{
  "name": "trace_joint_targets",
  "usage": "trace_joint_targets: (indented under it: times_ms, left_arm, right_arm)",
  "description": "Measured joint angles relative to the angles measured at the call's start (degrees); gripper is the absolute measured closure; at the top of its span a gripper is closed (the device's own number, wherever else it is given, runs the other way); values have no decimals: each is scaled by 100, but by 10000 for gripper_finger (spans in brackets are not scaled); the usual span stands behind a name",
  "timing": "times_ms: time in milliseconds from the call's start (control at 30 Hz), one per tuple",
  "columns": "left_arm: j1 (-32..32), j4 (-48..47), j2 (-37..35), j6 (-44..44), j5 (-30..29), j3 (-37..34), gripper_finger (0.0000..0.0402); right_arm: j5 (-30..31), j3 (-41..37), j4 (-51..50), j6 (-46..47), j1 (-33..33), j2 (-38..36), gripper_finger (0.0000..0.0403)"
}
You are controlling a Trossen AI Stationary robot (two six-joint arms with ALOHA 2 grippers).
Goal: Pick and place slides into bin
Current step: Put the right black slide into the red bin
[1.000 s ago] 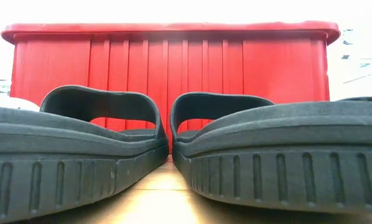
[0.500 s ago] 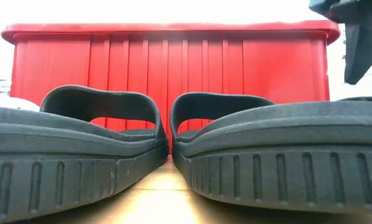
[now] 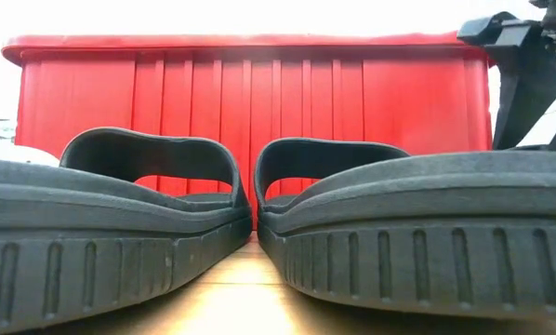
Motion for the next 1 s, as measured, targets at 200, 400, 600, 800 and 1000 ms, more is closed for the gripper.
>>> trace_joint_targets:
  times_ms: [200,400,600,800,1000]
  left_arm:
    - [0,0,0,0,-2,0,275]
    - [0,-1,0,0,-4,0,275]
    - [0,-1,0,0,-4,0,275]
    - [0,0,0,0,-4,0,275]
    - [2,-2,0,0,-7,0,275]
  right_arm:
    - [68,-153,104,-2,-21,2,248]
    - [39,-326,177,46,-87,0,248]
    - [44,-416,316,154,-169,-2,275]
    - [41,-420,365,149,-179,-2,336]
    - [42,-422,375,149,-179,-2,387]
